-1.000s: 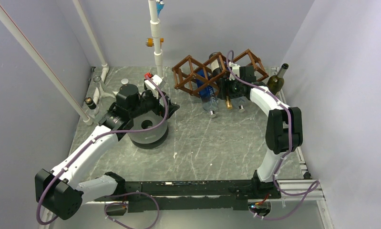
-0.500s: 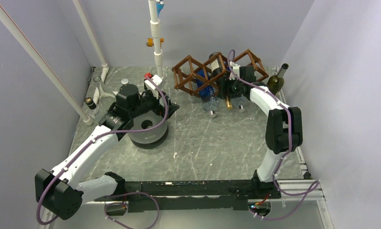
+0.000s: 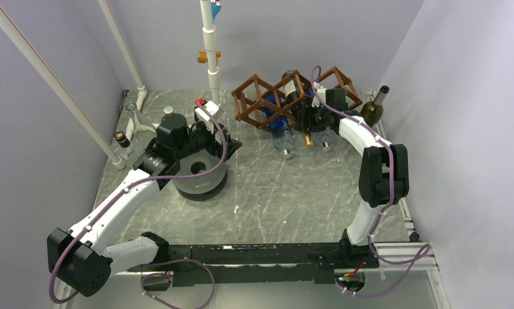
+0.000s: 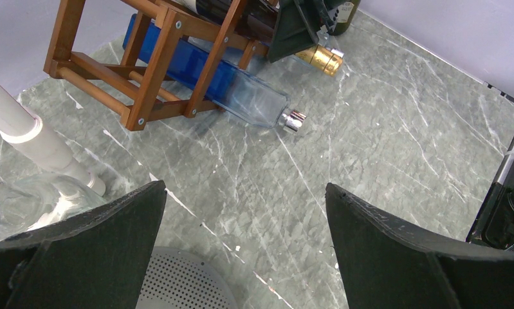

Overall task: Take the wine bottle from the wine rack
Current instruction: Pick up the wine bottle from the wine rack.

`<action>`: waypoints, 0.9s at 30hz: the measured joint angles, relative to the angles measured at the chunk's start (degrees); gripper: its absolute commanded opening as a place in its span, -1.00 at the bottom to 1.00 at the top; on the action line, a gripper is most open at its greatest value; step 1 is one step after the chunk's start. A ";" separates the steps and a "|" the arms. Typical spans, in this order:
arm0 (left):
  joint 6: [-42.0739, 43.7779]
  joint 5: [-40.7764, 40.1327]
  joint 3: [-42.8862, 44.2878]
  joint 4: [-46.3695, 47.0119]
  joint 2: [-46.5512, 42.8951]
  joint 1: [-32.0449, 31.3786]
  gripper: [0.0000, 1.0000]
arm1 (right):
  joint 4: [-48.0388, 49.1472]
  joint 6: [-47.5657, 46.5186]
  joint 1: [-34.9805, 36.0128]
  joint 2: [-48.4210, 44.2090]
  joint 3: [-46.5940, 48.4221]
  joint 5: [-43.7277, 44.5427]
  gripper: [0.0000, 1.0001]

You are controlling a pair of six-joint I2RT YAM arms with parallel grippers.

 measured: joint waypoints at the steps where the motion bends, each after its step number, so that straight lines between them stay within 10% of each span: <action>1: 0.00 0.00 0.00 0.00 0.00 0.00 0.99 | 0.04 0.04 -0.02 0.07 0.00 -0.15 0.12; 11: 0.02 -0.37 0.00 0.00 0.22 0.00 0.99 | 0.33 0.17 -0.02 0.24 0.00 -1.29 0.06; 27: 0.04 -0.48 0.00 -0.02 0.22 0.00 0.99 | 1.18 0.74 -0.37 0.26 -0.57 -2.89 -1.00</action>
